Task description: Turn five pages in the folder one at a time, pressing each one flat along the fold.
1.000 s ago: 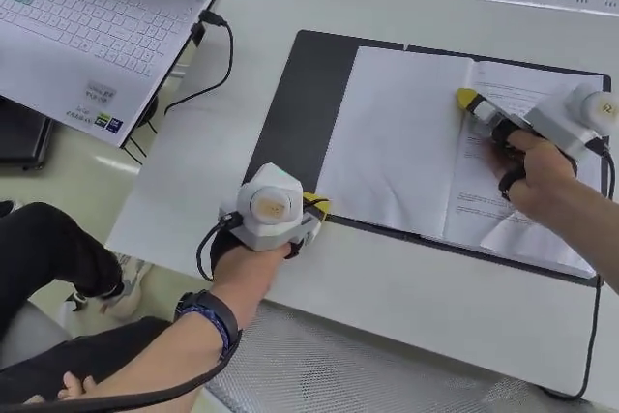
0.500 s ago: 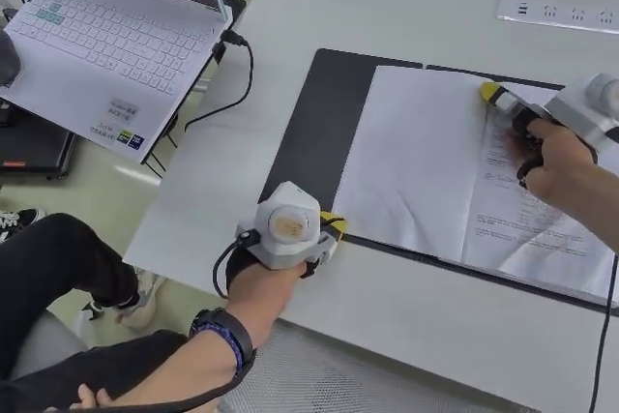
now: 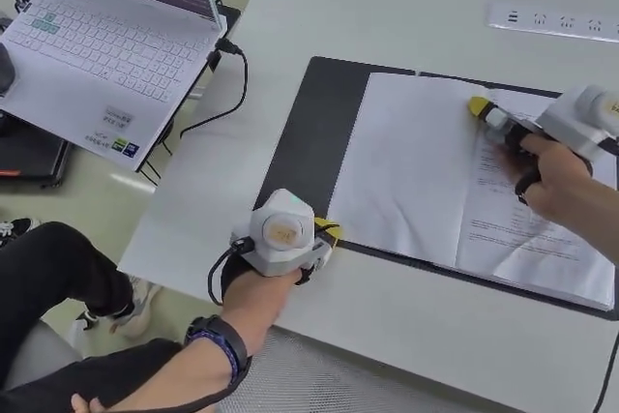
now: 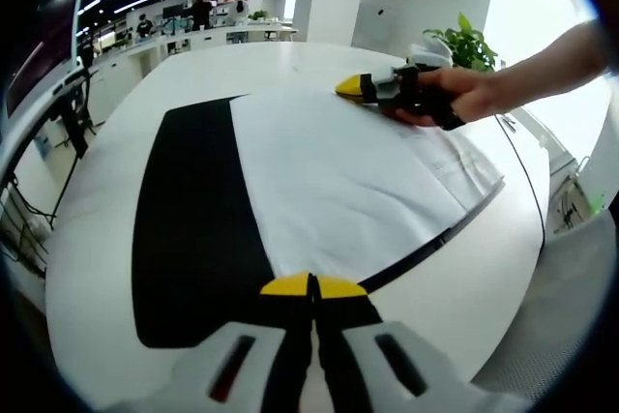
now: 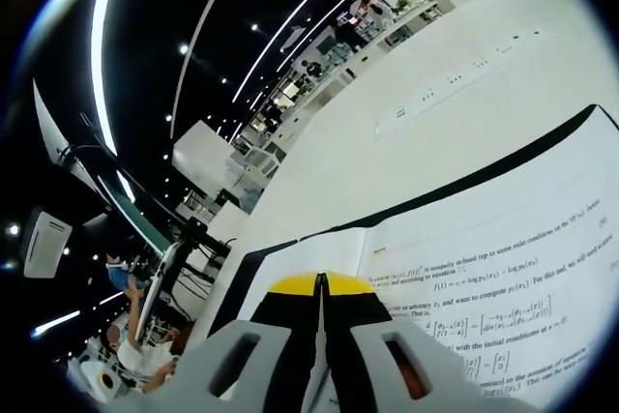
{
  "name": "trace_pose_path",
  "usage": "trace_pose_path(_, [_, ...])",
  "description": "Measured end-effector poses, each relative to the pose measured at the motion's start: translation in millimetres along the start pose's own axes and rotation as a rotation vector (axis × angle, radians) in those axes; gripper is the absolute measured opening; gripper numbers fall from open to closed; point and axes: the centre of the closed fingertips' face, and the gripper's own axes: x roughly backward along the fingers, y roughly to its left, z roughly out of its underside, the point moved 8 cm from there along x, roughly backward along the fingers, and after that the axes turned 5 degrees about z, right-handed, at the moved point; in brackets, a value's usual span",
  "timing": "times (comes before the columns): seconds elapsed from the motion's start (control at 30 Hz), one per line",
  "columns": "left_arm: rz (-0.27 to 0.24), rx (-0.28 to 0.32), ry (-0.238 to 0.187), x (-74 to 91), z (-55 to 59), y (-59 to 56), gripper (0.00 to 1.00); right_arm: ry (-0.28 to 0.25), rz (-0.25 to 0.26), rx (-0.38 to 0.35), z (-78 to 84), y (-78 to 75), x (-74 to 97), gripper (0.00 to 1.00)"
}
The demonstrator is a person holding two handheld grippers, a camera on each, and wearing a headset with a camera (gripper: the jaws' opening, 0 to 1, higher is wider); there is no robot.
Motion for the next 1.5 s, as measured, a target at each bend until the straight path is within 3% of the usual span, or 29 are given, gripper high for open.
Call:
trace_pose_path(0.27, [-0.001,0.008,-0.004,-0.8,0.0,0.1,0.00,0.051,-0.066,0.053,16.3,3.7,15.4,0.00])
trace_pose_path(0.43, [0.003,0.011,-0.002,-0.6,-1.0,-0.4,0.00,0.058,-0.104,0.069,29.6,23.7,38.4,0.00])
trace_pose_path(1.03, [0.005,0.012,-0.004,-1.5,-1.2,-0.8,0.00,0.094,-0.158,0.088,56.1,30.2,65.9,0.00])
trace_pose_path(1.5, [0.026,-0.022,0.006,-2.3,-1.5,1.7,0.00,0.167,-0.190,0.131,84.6,41.0,89.2,0.00])
